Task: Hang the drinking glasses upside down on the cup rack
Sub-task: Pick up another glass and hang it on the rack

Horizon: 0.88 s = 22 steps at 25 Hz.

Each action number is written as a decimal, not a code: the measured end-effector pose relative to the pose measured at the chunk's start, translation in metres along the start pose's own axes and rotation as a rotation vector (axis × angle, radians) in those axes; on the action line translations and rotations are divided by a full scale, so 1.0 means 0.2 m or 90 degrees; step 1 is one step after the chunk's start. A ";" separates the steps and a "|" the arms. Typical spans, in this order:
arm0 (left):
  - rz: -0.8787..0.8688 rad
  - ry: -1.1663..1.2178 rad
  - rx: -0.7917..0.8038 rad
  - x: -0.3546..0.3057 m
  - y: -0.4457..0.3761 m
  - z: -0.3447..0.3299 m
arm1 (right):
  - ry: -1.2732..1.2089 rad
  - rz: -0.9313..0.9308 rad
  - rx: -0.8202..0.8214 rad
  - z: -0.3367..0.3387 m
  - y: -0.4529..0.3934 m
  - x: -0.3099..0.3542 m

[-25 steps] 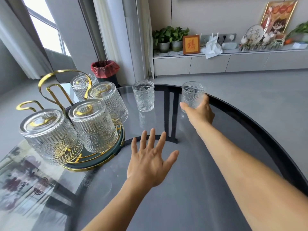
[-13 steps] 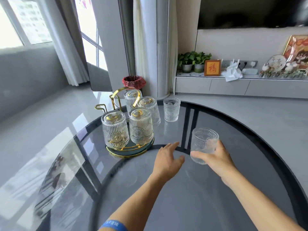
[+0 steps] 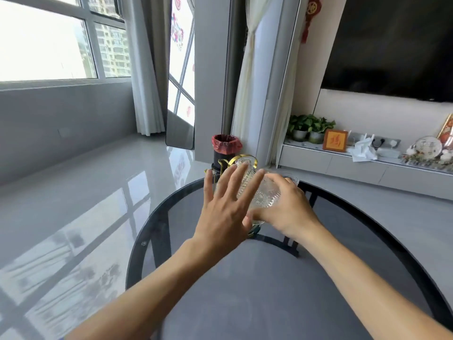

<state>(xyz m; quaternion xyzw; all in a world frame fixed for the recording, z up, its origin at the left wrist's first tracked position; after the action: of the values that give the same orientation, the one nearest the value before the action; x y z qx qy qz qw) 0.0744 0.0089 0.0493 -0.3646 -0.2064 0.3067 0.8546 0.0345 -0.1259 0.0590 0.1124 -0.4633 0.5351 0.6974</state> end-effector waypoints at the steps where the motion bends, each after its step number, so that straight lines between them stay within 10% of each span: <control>1: 0.001 -0.037 -0.006 0.06 -0.02 0.01 | -0.006 0.015 0.007 -0.03 -0.01 0.06; 9: 0.164 0.010 -0.013 0.50 -0.11 -0.09 | -0.237 0.038 0.076 -0.13 -0.24 0.25; 15: 0.392 0.405 0.066 0.72 -0.13 -0.39 | 0.284 0.003 0.185 -0.22 -0.56 0.05; 22: 0.399 0.605 0.137 0.74 -0.21 -0.60 | 0.279 0.009 0.150 -0.21 -0.61 -0.03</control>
<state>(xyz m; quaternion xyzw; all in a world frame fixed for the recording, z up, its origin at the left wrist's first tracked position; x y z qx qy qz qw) 0.2659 0.0259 0.0222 -0.4168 0.3505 0.3671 0.7541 0.1603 -0.1517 0.0742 0.0707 -0.2359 0.6019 0.7596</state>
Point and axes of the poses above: each hand's wrist, its own y-axis away from the middle knuckle, its own z-axis out of the back of the hand, x = y × z, the point moved 5 cm from there along -y, towards the middle knuckle, and after that the axes turned 12 degrees about -y, right-handed, at the moved point
